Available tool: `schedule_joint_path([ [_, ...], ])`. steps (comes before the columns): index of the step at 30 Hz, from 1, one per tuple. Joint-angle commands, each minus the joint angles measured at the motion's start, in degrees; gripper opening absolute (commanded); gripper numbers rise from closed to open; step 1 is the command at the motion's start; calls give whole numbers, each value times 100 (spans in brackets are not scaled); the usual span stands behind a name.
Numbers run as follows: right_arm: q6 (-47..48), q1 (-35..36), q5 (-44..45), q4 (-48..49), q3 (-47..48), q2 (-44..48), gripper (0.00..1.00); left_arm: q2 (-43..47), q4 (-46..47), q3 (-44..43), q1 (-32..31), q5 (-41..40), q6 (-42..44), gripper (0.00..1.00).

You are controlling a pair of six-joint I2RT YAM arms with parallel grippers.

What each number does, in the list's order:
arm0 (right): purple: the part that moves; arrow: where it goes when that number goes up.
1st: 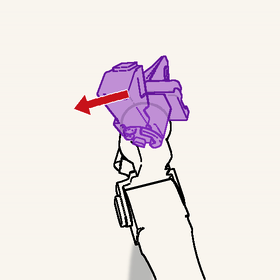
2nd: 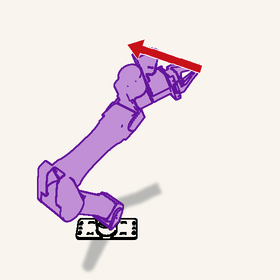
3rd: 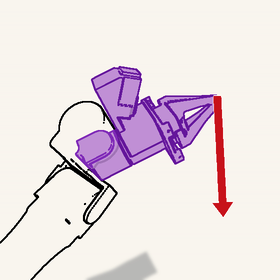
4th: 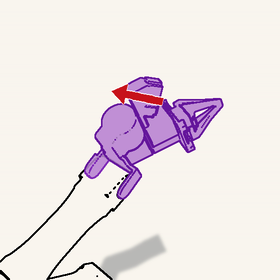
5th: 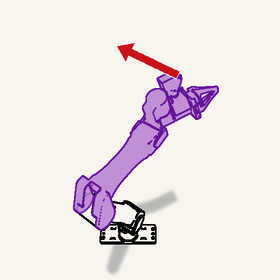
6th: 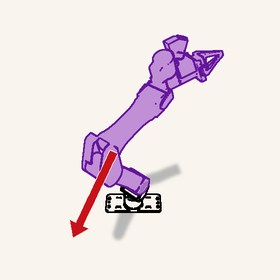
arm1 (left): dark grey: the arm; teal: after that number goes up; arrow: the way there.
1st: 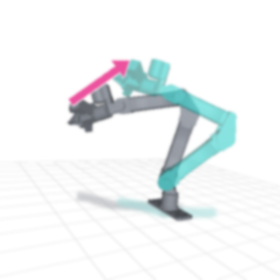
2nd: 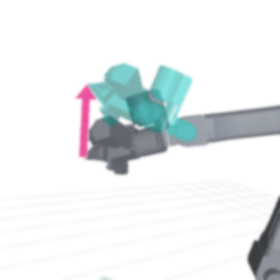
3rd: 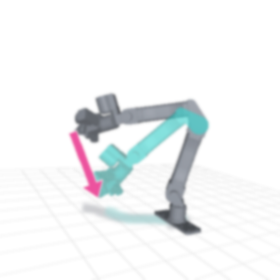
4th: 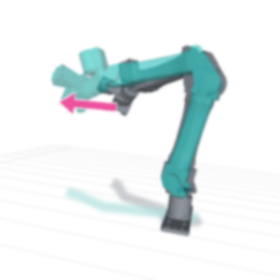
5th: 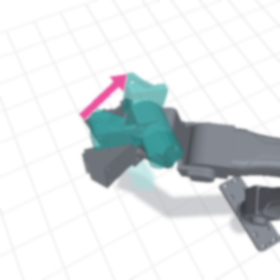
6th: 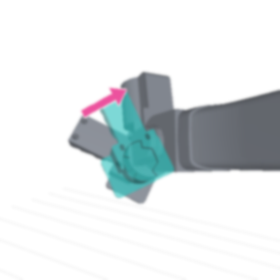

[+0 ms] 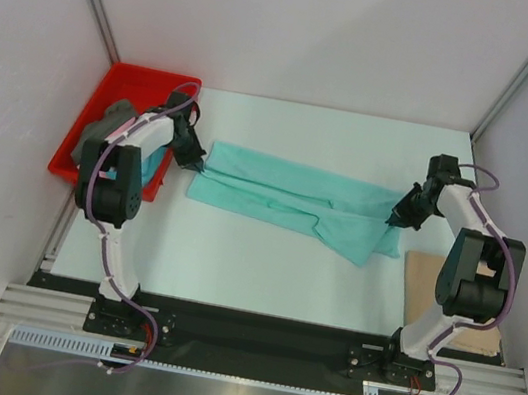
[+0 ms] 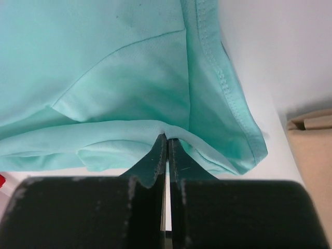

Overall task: Fold and stack the t-shirts
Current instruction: Fold the tshirt

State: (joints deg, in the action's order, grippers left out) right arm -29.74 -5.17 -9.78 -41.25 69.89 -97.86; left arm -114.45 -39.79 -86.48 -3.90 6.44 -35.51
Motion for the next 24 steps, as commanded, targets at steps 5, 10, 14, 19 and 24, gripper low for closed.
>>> schedule_joint_path([
  [5, 170, -81, -68, 30, 420, -329, 3, -420, -125, -598, -41, 147, 88, 0],
  [10, 161, -116, -85, 56, 526, -479, 8, -516, -178, -677, -41, 60, 97, 18],
  [14, 301, -160, -7, -5, 736, -628, 26, -421, -362, -879, -84, -492, 315, 51],
  [19, 916, 32, 836, -795, 1544, -515, 39, 528, -434, -758, -470, -1048, 913, 71],
  [24, 699, 1051, 216, -466, 1748, -303, 44, 995, 348, 199, -892, 573, 1283, 51],
])
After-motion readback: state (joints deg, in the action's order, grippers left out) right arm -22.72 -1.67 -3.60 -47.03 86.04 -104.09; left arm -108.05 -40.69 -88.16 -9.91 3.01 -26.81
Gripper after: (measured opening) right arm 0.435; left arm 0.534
